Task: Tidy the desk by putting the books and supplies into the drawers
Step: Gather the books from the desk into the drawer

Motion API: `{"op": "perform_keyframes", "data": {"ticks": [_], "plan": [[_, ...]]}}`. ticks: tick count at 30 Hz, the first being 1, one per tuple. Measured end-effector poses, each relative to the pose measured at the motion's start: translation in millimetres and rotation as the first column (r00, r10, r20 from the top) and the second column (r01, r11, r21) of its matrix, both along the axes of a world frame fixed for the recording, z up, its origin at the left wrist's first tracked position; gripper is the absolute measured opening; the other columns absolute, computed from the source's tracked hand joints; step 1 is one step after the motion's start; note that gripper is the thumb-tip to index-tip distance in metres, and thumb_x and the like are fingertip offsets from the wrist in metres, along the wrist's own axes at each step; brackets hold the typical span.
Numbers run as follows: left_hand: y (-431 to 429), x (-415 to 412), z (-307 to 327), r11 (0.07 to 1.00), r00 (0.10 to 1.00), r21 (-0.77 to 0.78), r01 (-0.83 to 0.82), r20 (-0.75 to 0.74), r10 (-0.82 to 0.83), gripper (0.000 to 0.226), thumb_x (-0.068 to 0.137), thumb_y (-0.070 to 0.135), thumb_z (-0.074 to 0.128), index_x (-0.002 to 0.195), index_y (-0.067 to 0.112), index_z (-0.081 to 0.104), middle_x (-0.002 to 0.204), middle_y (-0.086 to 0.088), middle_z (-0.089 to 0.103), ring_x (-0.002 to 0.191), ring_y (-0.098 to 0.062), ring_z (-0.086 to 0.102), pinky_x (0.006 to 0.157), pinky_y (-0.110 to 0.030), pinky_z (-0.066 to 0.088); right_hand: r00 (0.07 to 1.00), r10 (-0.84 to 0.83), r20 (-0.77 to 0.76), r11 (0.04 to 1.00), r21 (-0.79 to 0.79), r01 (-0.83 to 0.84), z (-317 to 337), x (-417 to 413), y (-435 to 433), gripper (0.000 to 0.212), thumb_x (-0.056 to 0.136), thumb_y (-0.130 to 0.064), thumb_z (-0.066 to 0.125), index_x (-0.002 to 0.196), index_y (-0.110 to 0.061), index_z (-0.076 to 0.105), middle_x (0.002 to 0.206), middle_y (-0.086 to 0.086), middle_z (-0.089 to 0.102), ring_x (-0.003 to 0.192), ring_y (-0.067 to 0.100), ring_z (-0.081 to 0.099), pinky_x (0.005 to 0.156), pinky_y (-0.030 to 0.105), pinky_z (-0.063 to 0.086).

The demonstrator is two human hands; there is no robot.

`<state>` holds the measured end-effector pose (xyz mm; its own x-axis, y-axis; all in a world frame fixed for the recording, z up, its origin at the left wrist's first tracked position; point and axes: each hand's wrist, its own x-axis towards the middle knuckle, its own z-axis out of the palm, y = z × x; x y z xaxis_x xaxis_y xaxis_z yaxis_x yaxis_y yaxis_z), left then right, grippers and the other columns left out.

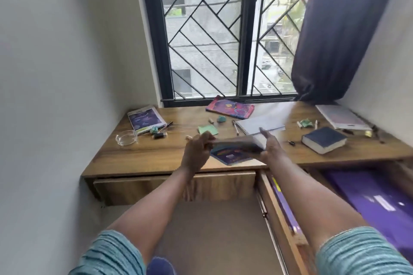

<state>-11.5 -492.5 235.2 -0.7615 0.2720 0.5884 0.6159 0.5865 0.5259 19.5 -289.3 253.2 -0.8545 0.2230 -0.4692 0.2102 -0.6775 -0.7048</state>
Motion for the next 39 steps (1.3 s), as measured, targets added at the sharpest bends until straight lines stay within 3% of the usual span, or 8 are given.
{"op": "perform_keyframes", "data": {"ticks": [5, 9, 16, 23, 27, 30, 35, 39], "plan": [[60.1, 36.0, 13.4, 0.930, 0.927, 0.064, 0.363, 0.077, -0.367, 0.039, 0.083, 0.042, 0.056, 0.084, 0.008, 0.077, 0.082, -0.005, 0.076, 0.075, -0.008, 0.070, 0.068, -0.021, 0.052, 0.996, -0.086, -0.018, 0.957, 0.276, 0.087, -19.6, 45.9, 72.1, 0.056, 0.096, 0.005, 0.029, 0.048, -0.006, 0.057, 0.049, 0.011, 0.058, 0.048, 0.022, 0.052, 0.026, 0.013, 0.037], [120.2, 45.0, 15.1, 0.938, 0.825, 0.291, 0.189, 0.470, -0.312, 0.032, 0.095, 0.033, 0.052, 0.106, 0.010, 0.072, 0.105, -0.008, 0.071, 0.093, -0.003, 0.063, 0.083, -0.025, 0.045, 0.987, 0.013, -0.162, 0.923, 0.380, 0.050, -44.1, 83.6, 143.6, 0.005, 0.080, -0.007, 0.063, 0.075, -0.007, 0.062, 0.058, 0.002, 0.068, 0.054, 0.013, 0.066, 0.065, 0.023, 0.051], [237.1, 116.5, -45.2, 0.938, -0.015, 0.336, 0.083, 0.942, -0.336, 0.023, 0.098, 0.013, 0.048, 0.078, 0.008, 0.057, 0.046, 0.003, 0.058, 0.044, -0.008, 0.055, 0.044, -0.018, 0.048, 0.962, 0.146, -0.230, 0.955, 0.285, -0.077, -76.9, 166.7, 250.5, 0.072, 0.043, -0.003, 0.076, 0.113, -0.006, 0.059, 0.091, 0.009, 0.072, 0.081, 0.025, 0.068, 0.073, 0.031, 0.056], [339.6, 156.6, -86.0, 0.955, 0.037, 0.290, -0.058, 0.957, -0.288, 0.015, 0.096, -0.001, 0.047, 0.084, 0.003, 0.055, 0.055, -0.006, 0.064, 0.037, -0.014, 0.060, 0.034, -0.020, 0.048, 0.988, 0.086, 0.127, 0.919, 0.373, -0.128, -121.0, 209.7, 341.3, 0.042, 0.077, 0.004, 0.057, 0.117, 0.015, 0.053, 0.103, 0.027, 0.063, 0.087, 0.034, 0.064, 0.079, 0.037, 0.054], [393.9, 154.9, -116.1, 0.954, 0.152, 0.264, -0.144, 0.958, -0.243, 0.032, 0.092, -0.001, 0.052, 0.123, 0.000, 0.045, 0.085, -0.014, 0.060, 0.069, -0.023, 0.061, 0.066, -0.038, 0.056, 0.932, 0.139, 0.334, 0.870, 0.409, -0.276, -128.2, 234.1, 371.0, 0.005, 0.082, -0.001, 0.061, 0.086, 0.003, 0.061, 0.069, 0.009, 0.069, 0.068, 0.021, 0.062, 0.066, 0.029, 0.049], [432.6, 150.0, -138.7, 0.960, 0.186, 0.212, -0.183, 0.966, -0.178, 0.036, 0.090, -0.001, 0.052, 0.125, -0.003, 0.042, 0.101, -0.022, 0.061, 0.089, -0.031, 0.064, 0.080, -0.046, 0.055, 0.914, 0.100, 0.394, 0.807, 0.505, -0.306, -145.0, 236.2, 404.4, 0.012, 0.083, 0.010, 0.061, 0.076, -0.001, 0.060, 0.075, 0.009, 0.066, 0.073, 0.021, 0.061, 0.068, 0.027, 0.049], [486.8, 132.9, -161.7, 0.986, 0.194, 0.112, -0.124, 0.977, -0.087, 0.013, 0.089, -0.001, 0.058, 0.083, 0.001, 0.046, 0.065, -0.005, 0.045, 0.057, -0.013, 0.047, 0.040, -0.023, 0.039, 0.872, -0.034, 0.488, 0.696, 0.638, -0.330, -175.0, 204.3, 461.5, 0.014, 0.078, 0.011, 0.066, 0.090, 0.004, 0.064, 0.087, 0.018, 0.064, 0.077, 0.027, 0.061, 0.074, 0.032, 0.048], [528.6, 98.7, -181.8, 0.994, 0.204, 0.069, -0.084, 0.978, -0.050, 0.025, 0.083, 0.001, 0.066, 0.103, -0.008, 0.054, 0.087, -0.014, 0.061, 0.088, -0.023, 0.062, 0.064, -0.030, 0.044, 0.825, -0.145, 0.547, 0.586, 0.719, -0.374, -181.4, 175.0, 491.3, 0.031, 0.080, 0.001, 0.069, 0.105, -0.005, 0.053, 0.108, 0.016, 0.059, 0.101, 0.028, 0.057, 0.085, 0.034, 0.046]]}}
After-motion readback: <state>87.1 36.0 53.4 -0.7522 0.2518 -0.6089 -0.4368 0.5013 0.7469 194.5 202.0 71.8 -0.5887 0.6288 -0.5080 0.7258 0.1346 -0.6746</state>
